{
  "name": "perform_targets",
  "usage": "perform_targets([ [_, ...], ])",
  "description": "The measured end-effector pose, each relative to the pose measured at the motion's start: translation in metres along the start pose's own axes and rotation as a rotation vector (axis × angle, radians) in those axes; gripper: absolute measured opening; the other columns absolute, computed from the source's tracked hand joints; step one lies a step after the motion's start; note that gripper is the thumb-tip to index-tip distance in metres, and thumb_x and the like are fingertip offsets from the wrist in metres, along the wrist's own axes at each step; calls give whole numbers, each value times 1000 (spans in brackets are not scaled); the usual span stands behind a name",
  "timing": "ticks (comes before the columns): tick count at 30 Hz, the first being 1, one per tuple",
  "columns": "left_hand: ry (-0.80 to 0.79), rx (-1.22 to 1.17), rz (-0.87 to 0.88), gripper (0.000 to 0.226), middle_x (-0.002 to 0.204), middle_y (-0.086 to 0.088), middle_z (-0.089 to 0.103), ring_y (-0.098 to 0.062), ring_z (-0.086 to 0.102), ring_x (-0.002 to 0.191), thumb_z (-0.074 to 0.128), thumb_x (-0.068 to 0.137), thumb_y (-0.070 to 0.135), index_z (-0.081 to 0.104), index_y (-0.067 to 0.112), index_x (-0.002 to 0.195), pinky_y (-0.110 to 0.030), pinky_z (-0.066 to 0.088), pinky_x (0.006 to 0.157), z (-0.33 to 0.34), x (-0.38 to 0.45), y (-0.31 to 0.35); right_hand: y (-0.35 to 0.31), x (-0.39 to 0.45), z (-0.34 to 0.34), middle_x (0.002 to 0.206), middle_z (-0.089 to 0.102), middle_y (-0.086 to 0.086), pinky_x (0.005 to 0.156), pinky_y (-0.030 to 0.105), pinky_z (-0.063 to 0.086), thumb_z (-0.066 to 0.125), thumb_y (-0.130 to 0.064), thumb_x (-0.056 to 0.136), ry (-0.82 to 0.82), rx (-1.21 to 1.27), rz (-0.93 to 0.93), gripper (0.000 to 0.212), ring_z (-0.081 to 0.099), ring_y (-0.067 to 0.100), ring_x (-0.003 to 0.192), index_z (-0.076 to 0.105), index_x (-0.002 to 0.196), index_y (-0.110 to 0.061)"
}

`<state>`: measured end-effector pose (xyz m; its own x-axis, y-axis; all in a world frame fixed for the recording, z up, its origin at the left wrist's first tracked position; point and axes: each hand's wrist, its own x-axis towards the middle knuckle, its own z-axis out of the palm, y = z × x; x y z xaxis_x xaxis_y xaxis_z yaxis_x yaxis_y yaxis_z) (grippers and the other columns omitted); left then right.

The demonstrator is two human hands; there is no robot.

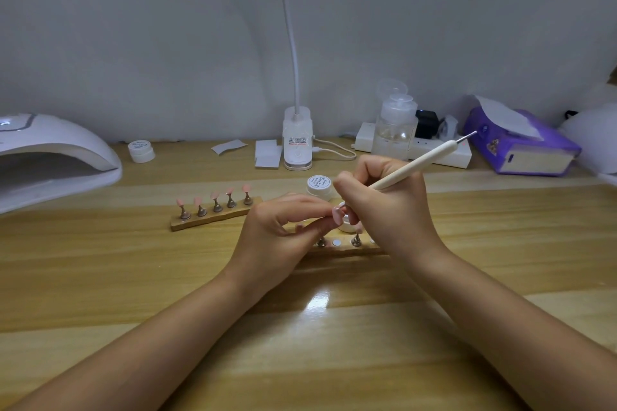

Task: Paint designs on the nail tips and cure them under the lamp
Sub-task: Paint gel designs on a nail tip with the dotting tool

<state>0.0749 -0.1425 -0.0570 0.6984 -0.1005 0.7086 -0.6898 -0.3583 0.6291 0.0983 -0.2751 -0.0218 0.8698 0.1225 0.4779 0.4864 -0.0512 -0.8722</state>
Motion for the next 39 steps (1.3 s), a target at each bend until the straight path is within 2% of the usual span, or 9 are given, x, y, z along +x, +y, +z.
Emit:
perform_targets([
  [9, 10, 10, -7, 23, 84, 8, 69, -8, 66, 78, 65, 76, 21, 68, 12, 97, -30, 53, 70, 0, 0, 3, 1, 0, -1, 40, 43, -1, 40, 23, 41, 58, 2, 74, 5, 0, 0, 37, 47, 16, 43, 42, 43, -12],
  [13, 6, 10, -8, 23, 83, 10, 68, -9, 66, 77, 64, 76, 22, 68, 13, 97, -30, 53, 70, 0, 0, 3, 1, 1, 0, 40, 43, -1, 41, 22, 40, 58, 3, 73, 7, 3, -6, 39, 46, 18, 45, 41, 43, -13],
  [19, 4, 21, -7, 24, 84, 8, 69, -9, 66, 77, 65, 76, 20, 68, 11, 98, -30, 53, 70, 0, 0, 3, 0, 0, -1, 37, 41, -6, 39, 17, 40, 57, 4, 73, -3, 12, -2, 37, 46, 11, 39, 40, 44, -11],
  [26, 1, 22, -9, 24, 84, 5, 70, -12, 66, 77, 65, 76, 19, 68, 10, 98, -34, 53, 69, 0, 0, 3, 1, 1, 0, 39, 42, -1, 40, 21, 40, 58, 3, 74, 6, -2, -11, 40, 47, 17, 43, 42, 42, -15],
  [33, 2, 21, -10, 24, 84, 4, 70, -12, 66, 77, 65, 75, 17, 68, 9, 98, -35, 53, 69, 0, 0, 4, 1, 1, 0, 43, 42, 8, 41, 26, 40, 59, 2, 74, 22, -27, -13, 35, 48, 24, 46, 41, 45, -8],
  [39, 3, 18, -26, 23, 83, 3, 70, -15, 66, 77, 66, 75, 16, 68, 10, 97, -37, 52, 67, 0, 0, 5, 1, 0, 0, 39, 43, 0, 41, 23, 40, 58, 2, 73, 8, -14, 14, 34, 47, 16, 43, 39, 46, -4],
])
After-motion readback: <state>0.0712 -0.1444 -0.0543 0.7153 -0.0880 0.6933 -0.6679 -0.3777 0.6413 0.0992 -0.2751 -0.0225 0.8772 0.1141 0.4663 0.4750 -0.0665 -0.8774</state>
